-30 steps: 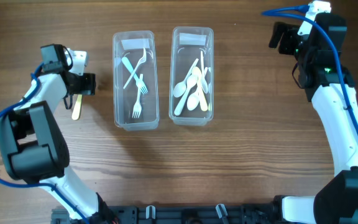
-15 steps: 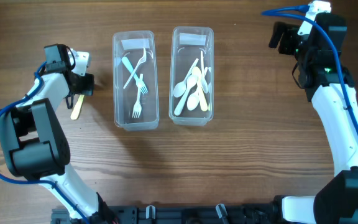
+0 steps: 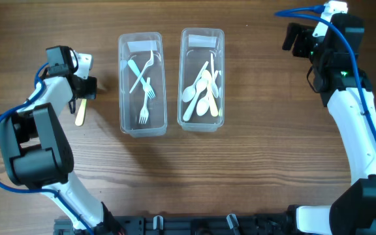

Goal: Pack container
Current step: 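Carry the yellow fork into the left container and release it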

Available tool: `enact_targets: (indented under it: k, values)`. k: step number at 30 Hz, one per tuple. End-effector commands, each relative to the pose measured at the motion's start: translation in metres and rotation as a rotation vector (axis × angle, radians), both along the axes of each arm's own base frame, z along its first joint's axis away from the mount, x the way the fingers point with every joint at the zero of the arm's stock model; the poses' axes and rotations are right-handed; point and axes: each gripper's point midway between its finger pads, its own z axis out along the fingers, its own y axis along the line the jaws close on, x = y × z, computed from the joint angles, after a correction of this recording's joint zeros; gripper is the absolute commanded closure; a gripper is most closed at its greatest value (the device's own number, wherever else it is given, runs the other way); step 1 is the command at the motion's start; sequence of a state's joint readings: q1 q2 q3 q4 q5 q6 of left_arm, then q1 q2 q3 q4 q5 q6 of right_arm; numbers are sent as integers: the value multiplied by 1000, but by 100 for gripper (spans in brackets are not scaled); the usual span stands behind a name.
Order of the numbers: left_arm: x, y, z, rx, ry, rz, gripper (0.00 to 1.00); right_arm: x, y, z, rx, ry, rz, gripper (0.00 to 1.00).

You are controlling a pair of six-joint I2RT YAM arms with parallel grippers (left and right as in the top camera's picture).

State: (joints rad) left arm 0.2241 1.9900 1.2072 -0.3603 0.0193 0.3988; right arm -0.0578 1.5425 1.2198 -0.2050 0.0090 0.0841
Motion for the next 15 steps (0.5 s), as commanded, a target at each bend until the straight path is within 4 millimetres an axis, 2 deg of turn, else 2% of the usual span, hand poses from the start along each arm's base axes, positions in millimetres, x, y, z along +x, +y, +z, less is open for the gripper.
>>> enact_targets:
  k: [1,8,10,15]
  values:
    - [-2,7,-3,41,10,5,78,-1,-4,7,-14,-15,-14,0]
    - [12,10,49,67,-109,8,84,0,-4,6,-14,-14,-14,0]
    - [13,10,70,69,-156,24,85,0,-4,6,-14,-14,-14,0]
    - [16,8,113,21,-264,124,96,0,-4,6,-14,-14,-14,0]
